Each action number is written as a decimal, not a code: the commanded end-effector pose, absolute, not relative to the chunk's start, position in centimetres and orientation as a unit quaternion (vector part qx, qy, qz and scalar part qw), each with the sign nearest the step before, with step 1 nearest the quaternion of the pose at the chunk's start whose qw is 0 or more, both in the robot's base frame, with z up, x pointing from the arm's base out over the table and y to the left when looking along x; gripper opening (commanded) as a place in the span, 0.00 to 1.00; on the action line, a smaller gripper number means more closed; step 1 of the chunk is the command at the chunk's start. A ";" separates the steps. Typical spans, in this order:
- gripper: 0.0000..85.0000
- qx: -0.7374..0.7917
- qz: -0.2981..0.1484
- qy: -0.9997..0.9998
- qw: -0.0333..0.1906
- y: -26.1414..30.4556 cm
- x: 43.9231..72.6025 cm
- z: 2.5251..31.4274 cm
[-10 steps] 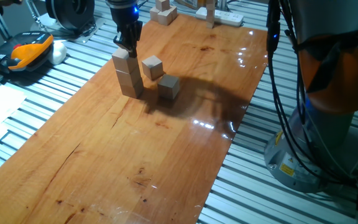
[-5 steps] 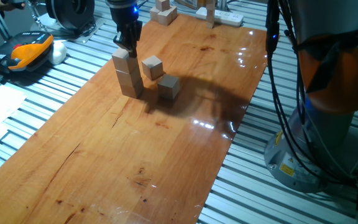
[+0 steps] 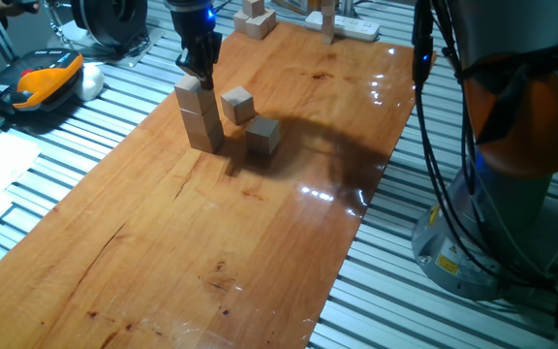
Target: Stack the blocks in a vertical line of five
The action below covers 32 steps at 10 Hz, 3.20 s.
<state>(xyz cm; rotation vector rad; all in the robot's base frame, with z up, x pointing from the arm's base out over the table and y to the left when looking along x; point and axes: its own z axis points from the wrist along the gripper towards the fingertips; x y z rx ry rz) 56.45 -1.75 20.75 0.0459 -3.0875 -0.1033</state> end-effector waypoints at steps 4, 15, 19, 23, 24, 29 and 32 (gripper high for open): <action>0.00 0.014 -0.033 -0.999 0.028 -1.8 56.2 21.8; 0.00 0.045 -0.021 -0.999 0.008 -6.7 54.4 27.5; 0.00 0.036 -0.028 -0.999 0.019 -7.2 54.3 27.5; 0.00 0.014 -0.045 -0.999 0.017 -7.4 54.3 27.5; 0.00 0.009 -0.028 -0.999 0.014 -7.3 54.3 27.5; 0.00 -0.026 0.015 -0.999 -0.013 -7.5 54.5 27.2; 0.00 0.006 0.001 -1.000 -0.016 -7.9 54.4 26.7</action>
